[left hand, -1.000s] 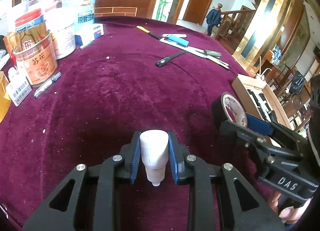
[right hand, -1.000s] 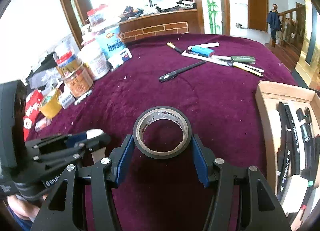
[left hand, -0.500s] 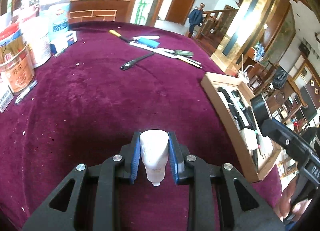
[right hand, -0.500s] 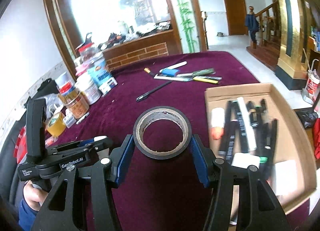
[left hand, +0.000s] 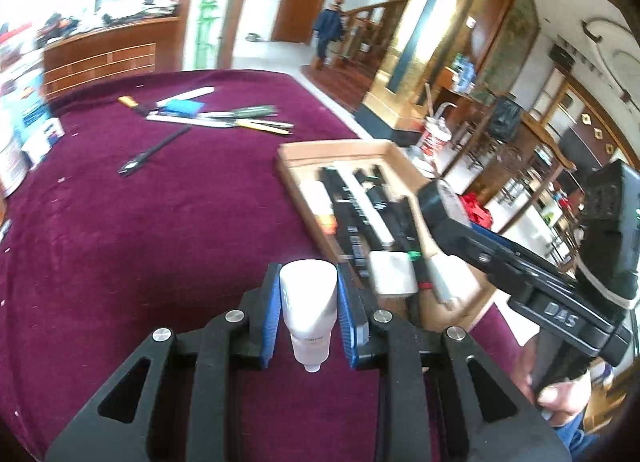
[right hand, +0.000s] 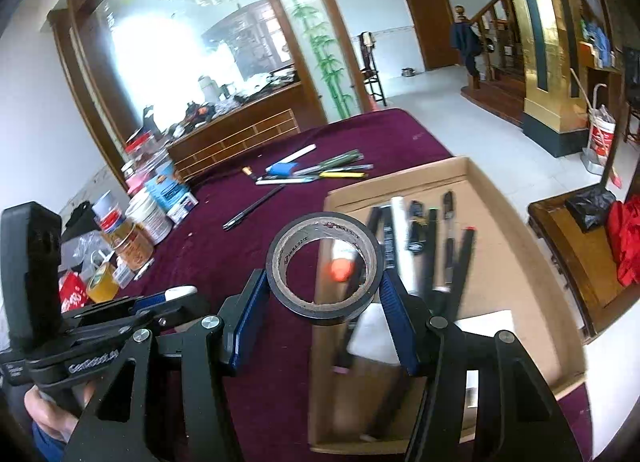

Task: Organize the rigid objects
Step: 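Carry the white bottle and tape roll over the box with both grippers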

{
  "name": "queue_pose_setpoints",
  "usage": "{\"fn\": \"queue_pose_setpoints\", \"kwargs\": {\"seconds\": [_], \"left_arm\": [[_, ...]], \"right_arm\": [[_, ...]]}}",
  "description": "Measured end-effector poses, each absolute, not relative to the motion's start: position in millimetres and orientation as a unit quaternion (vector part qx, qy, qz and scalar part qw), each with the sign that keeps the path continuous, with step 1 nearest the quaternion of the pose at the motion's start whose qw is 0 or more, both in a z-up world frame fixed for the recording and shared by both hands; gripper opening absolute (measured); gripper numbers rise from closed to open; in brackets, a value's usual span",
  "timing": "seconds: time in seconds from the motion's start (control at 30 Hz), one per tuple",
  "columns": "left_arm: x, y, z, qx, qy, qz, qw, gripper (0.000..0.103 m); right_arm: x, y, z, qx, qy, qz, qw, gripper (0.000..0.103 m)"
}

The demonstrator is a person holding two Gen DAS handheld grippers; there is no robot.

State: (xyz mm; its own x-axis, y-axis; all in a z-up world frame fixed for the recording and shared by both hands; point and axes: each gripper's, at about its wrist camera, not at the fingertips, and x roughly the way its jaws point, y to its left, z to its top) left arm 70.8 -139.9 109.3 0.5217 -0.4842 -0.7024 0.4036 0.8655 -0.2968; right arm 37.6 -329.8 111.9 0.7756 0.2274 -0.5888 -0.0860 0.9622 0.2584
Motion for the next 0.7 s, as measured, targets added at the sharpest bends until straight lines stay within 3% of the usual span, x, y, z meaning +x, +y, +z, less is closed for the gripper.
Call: {"fn": "queue_pose_setpoints", "kwargs": {"seconds": [0.7], "left_arm": [[56.2, -257.2, 89.2, -0.003, 0.463, -0.333, 0.822, 0.023]], "right_arm": [[40.6, -411.7, 91.6, 0.140, 0.343, 0.027, 0.928, 0.051]]}}
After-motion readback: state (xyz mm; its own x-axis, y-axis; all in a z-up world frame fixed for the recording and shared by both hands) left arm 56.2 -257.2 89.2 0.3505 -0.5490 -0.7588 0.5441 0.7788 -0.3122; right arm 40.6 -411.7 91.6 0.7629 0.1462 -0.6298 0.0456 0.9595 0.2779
